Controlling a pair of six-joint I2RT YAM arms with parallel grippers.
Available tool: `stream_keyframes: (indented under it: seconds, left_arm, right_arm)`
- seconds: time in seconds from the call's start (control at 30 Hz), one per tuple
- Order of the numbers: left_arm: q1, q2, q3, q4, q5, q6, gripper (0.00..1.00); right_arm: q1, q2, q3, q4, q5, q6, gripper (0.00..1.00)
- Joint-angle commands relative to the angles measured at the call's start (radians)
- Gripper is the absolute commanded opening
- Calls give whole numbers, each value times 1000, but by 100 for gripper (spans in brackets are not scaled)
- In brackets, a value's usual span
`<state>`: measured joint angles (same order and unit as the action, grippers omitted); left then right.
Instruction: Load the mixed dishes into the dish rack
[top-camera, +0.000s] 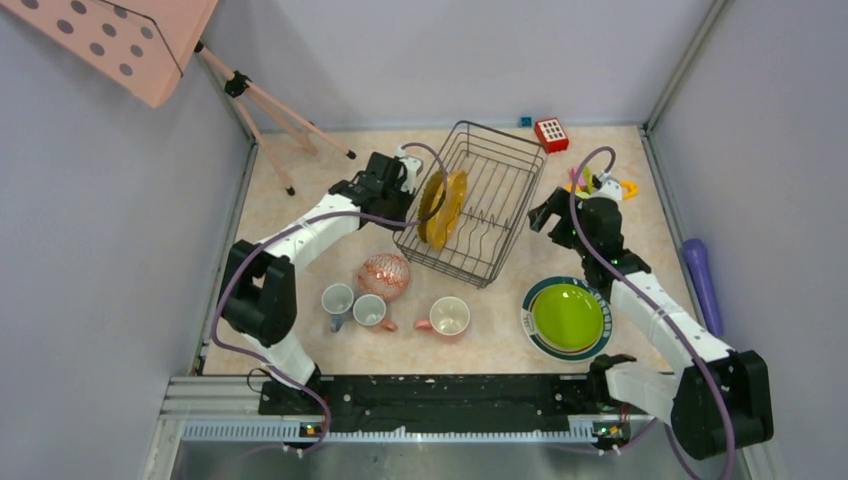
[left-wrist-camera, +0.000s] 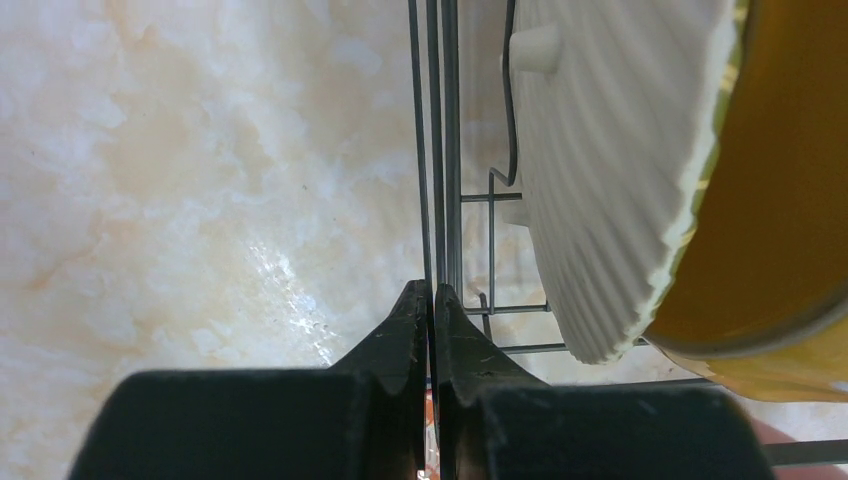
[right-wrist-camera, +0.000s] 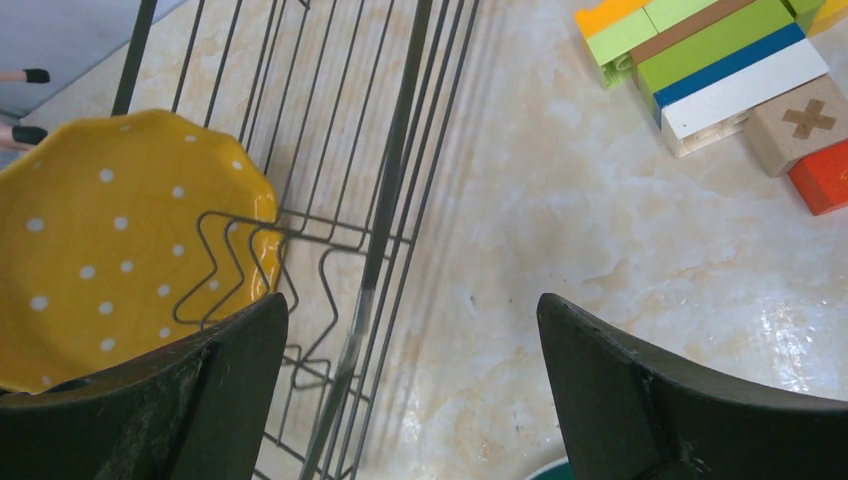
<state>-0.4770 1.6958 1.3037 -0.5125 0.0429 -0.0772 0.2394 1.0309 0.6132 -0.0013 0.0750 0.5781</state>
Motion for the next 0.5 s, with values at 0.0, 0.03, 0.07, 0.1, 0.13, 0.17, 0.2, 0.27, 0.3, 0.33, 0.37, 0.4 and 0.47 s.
stream_keyframes:
  seconds: [0.0, 0.03, 0.07, 0.1, 0.13, 0.17, 0.2, 0.27, 0.3, 0.33, 0.37, 0.4, 0.47]
  left_arm:
    - [-9, 9, 27, -13, 130, 177, 0]
    - [-9, 10, 30, -19, 135, 181, 0]
    - [-8, 11, 28, -19, 137, 184, 0]
    - [-9, 11, 27, -17, 135, 186, 0]
    - [-9, 8, 22, -11, 133, 192, 0]
    - [-8, 5, 18, -3, 126, 195, 0]
    - [-8, 1, 16, 3, 119, 197, 0]
    - [-9, -3, 16, 19, 94, 203, 0]
    - [-9, -5, 16, 26, 83, 207, 0]
    - [-8, -7, 16, 39, 74, 213, 0]
    - [-9, -8, 18, 50, 59, 219, 0]
    - [-8, -8, 17, 64, 51, 230, 0]
    - [-9, -5, 15, 101, 35, 255, 0]
  right_arm:
    - [-8, 95, 126, -23, 82, 103, 92]
    - [-7, 116, 138, -17, 91, 119, 92]
    - [-7, 138, 148, -14, 95, 137, 91]
    - [-7, 160, 160, -8, 96, 155, 90]
    - [-7, 181, 169, -6, 92, 172, 89]
    - [-7, 201, 178, -5, 91, 190, 88]
    - [-8, 223, 184, -5, 91, 207, 86]
    - [-7, 249, 189, -5, 86, 232, 81]
    - [-7, 260, 189, -5, 88, 243, 79]
    - [-7, 264, 189, -7, 95, 261, 78]
    - [-8, 264, 186, -10, 100, 269, 76]
    - [-7, 260, 179, -7, 103, 276, 75]
    - [-7, 237, 158, -6, 109, 287, 75]
